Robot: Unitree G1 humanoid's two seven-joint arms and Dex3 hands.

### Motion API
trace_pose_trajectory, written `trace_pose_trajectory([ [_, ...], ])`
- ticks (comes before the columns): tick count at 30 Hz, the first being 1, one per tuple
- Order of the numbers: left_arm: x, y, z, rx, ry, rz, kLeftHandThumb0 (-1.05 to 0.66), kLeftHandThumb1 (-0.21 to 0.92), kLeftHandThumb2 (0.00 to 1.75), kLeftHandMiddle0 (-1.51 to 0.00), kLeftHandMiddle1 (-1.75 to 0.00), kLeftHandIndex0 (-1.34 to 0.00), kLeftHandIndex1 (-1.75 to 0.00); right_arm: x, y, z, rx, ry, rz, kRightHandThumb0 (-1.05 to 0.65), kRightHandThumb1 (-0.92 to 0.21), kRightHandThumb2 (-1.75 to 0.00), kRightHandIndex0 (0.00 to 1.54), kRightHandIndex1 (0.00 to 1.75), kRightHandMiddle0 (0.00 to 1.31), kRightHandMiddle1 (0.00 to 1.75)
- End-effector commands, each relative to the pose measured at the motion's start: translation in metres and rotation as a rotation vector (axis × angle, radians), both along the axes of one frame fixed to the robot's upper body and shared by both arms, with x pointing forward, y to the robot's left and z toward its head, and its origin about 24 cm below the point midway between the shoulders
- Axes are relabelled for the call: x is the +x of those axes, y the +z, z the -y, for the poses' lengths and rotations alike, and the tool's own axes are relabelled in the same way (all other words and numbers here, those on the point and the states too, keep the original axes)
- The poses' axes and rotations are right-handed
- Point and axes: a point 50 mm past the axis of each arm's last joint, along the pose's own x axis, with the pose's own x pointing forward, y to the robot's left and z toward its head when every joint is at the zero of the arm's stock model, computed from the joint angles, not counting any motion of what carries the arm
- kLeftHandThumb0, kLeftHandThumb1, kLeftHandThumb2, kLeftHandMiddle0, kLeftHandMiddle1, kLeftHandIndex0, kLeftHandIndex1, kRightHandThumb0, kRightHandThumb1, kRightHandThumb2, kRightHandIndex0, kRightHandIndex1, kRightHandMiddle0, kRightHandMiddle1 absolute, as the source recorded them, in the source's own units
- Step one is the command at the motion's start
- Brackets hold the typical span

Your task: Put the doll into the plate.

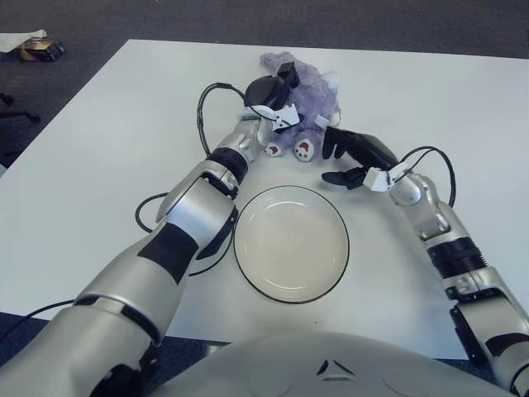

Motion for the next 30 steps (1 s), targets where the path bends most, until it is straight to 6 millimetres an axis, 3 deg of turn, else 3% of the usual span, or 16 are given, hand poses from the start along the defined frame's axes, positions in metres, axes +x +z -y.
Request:
trace_pose_trajectory([
  [1, -0.002, -0.011, -0.009, 0.004, 0.015, -0.016, 0.00, 0.07, 1.51, -0.79, -1.46, -0.70, -1.75, 0.004, -0.011, 0.020, 0.012, -0.058, -0.080, -0.01, -0.20, -1.39, 0.76, 1.55, 0.50, 1.75],
  [3, -0.002, -0.011, -0.011, 0.006, 0.017, -0.007, 0.00, 0.15, 1.47, -0.66, -1.62, -0.63, -1.75, 0.008, -0.010, 0.032, 0.025, -0.094, -0.085, -0.01, -0.17, -1.45, 0.76, 1.61, 0.52, 1.75],
  [5, -0.002, -0.011, -0.013, 0.009, 0.019, 0.000, 0.00, 0.19, 1.44, -0.61, -1.68, -0.59, -1.75, 0.010, -0.011, 0.040, 0.033, -0.124, -0.082, 0.00, -0.15, -1.47, 0.76, 1.64, 0.52, 1.75],
  [11, -0.001, -0.011, -0.018, 0.020, 0.037, 0.016, 0.00, 0.24, 1.41, -0.55, -1.73, -0.55, -1.75, 0.011, -0.014, 0.058, 0.038, -0.203, -0.060, 0.00, -0.11, -1.53, 0.78, 1.67, 0.55, 1.75],
  [17, 0.001, -0.011, -0.025, 0.066, 0.072, 0.051, 0.00, 0.04, 1.63, -0.70, -1.74, -0.70, -1.75, 0.010, -0.018, 0.074, 0.044, -0.281, -0.063, 0.00, -0.07, -1.57, 0.80, 1.66, 0.58, 1.75],
  [19, 0.001, -0.011, -0.027, 0.077, 0.079, 0.062, 0.00, -0.02, 1.62, -0.87, -1.51, -0.72, -1.75, 0.010, -0.020, 0.077, 0.059, -0.304, -0.074, 0.00, -0.06, -1.57, 0.82, 1.64, 0.59, 1.75],
  [21, 0.001, -0.012, -0.028, 0.082, 0.082, 0.069, 0.00, -0.06, 1.63, -0.97, -1.41, -0.73, -1.75, 0.010, -0.020, 0.079, 0.069, -0.320, -0.081, 0.00, -0.06, -1.57, 0.83, 1.61, 0.60, 1.75],
  [30, 0.000, -0.014, -0.034, 0.105, 0.084, 0.094, 0.00, -0.10, 1.66, -1.03, -1.38, -0.73, -1.75, 0.012, -0.028, 0.092, 0.090, -0.402, -0.133, -0.01, -0.06, -1.54, 0.88, 1.52, 0.60, 1.75],
])
